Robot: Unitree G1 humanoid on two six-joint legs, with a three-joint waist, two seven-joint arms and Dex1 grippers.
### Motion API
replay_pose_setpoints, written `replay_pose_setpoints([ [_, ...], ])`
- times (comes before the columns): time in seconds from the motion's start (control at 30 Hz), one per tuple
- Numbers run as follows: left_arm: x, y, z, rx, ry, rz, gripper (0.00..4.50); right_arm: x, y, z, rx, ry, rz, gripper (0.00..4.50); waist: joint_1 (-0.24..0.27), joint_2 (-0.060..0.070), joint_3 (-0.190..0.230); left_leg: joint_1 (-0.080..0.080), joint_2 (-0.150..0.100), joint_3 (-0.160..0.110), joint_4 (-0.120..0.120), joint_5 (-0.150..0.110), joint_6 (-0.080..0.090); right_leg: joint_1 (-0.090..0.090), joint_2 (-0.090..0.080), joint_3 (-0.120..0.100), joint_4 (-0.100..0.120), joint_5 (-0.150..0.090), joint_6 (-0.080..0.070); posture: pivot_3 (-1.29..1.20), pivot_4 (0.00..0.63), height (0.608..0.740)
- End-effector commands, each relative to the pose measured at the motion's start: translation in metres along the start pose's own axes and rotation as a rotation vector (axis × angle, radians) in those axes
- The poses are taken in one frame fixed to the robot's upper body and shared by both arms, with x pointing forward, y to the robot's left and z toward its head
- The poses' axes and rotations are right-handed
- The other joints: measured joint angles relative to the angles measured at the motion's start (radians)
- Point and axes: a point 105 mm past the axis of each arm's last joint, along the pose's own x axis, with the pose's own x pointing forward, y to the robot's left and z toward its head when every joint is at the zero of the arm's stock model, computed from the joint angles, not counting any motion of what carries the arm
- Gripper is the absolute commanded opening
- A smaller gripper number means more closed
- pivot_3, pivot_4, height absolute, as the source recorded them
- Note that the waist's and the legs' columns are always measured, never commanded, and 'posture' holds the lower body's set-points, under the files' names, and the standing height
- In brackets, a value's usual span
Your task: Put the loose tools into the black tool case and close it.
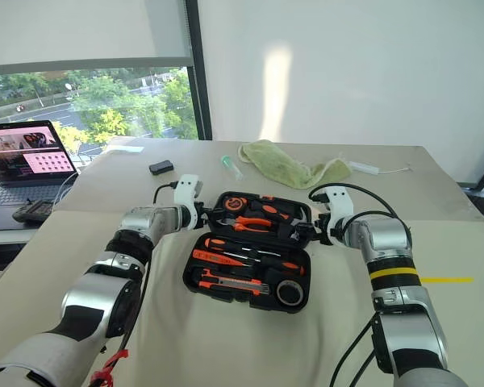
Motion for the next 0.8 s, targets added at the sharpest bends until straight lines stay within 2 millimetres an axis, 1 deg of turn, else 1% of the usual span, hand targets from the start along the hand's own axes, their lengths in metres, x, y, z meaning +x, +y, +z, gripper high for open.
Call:
replay_pose_setpoints([
  [0.03,0.000,-0.001,0.001,0.017,0.003,-0.023,1.89,-0.002,-0.004,0.009,-0.032,-0.037,-0.012,2.15,-0.002,0.000,0.000,0.000,0.000,0.000,0.000,0.000,0.000,0.000,0.000,0.000,0.001,0.000,0.000,0.00,0.150,0.740],
  [0.07,-0.001,0.000,0.001,0.019,0.002,-0.024,1.35,-0.003,-0.003,0.009,-0.044,-0.046,-0.009,1.72,-0.004,0.000,0.000,0.001,0.000,0.000,0.001,0.000,0.000,0.001,-0.001,0.001,0.002,0.000,0.000,0.00,0.150,0.740],
  [0.1,-0.002,0.001,0.002,0.021,0.002,-0.023,1.03,-0.003,-0.002,0.009,-0.053,-0.052,-0.007,1.48,-0.005,0.000,0.000,0.002,0.000,0.000,0.001,0.000,0.001,0.002,-0.001,0.001,0.002,0.001,0.001,0.00,0.150,0.740],
  [0.17,-0.003,0.003,0.002,0.019,-0.009,-0.028,0.24,-0.003,0.000,0.008,-0.048,-0.061,0.008,0.80,-0.004,0.000,0.000,0.002,0.000,0.000,0.001,0.000,0.001,0.002,-0.002,0.001,0.002,0.002,0.001,0.00,0.150,0.740],
  [0.2,-0.004,0.004,0.002,0.020,-0.011,-0.027,0.00,-0.002,0.002,0.008,-0.044,-0.071,0.013,0.45,-0.005,0.000,0.000,0.003,0.000,0.000,0.001,0.000,0.001,0.002,-0.002,0.001,0.003,0.002,0.001,0.00,0.150,0.740],
  [0.27,-0.004,0.005,0.003,0.017,-0.020,-0.026,0.00,-0.002,0.002,0.008,-0.043,-0.082,0.015,0.02,-0.006,0.000,0.000,0.003,0.000,0.000,0.001,0.000,0.001,0.002,-0.002,0.001,0.003,0.002,0.001,0.00,0.150,0.740],
  [0.53,-0.007,0.002,0.008,0.027,-0.069,-0.079,0.00,-0.001,0.011,0.018,-0.066,-0.164,0.049,0.02,-0.007,0.000,0.000,0.003,0.000,0.000,0.001,0.001,0.001,0.001,-0.002,0.002,0.004,0.003,0.000,0.00,0.150,0.740],
  [0.8,-0.011,-0.002,0.011,0.057,-0.121,-0.138,0.00,-0.002,0.013,0.011,-0.092,-0.186,0.045,0.02,-0.008,0.000,0.000,0.003,0.000,0.000,0.001,0.001,0.001,0.001,-0.002,0.002,0.004,0.003,0.000,0.00,0.150,0.740],
])
